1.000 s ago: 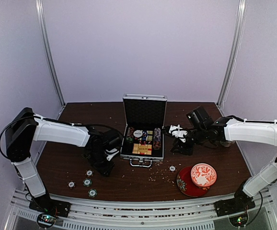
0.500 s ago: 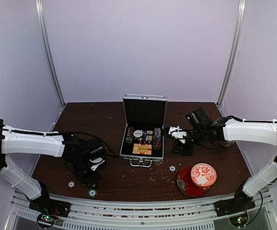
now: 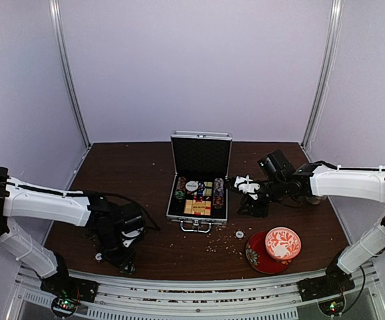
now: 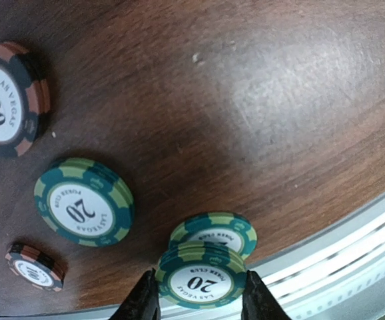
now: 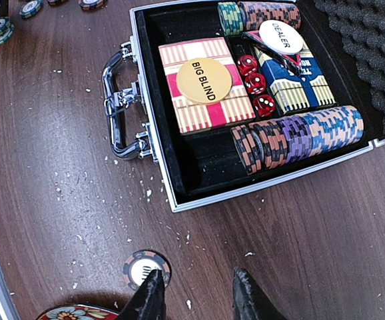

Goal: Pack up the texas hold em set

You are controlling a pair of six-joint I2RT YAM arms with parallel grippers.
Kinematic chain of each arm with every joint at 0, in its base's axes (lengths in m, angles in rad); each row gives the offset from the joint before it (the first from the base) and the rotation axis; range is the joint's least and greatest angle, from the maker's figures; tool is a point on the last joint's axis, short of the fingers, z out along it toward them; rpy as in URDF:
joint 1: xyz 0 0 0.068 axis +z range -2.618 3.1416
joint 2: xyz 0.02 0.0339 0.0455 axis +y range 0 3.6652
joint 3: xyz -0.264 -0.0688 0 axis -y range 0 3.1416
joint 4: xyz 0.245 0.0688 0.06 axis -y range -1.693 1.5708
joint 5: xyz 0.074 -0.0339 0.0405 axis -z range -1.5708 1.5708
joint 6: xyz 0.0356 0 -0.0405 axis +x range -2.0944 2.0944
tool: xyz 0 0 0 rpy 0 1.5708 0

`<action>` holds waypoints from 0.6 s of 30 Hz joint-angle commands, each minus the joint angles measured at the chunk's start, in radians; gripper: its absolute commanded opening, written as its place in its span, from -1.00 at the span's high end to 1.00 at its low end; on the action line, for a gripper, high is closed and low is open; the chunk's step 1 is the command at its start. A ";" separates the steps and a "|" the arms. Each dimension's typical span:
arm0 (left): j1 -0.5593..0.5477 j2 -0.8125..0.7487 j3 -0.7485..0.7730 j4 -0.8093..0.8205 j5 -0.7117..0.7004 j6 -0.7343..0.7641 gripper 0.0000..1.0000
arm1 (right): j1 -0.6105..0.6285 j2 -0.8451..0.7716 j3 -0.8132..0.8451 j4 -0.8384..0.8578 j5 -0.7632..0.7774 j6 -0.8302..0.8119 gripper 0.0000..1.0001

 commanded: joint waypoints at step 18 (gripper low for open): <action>-0.010 0.018 0.016 0.053 -0.023 -0.004 0.00 | -0.003 0.019 0.021 -0.009 -0.016 -0.004 0.28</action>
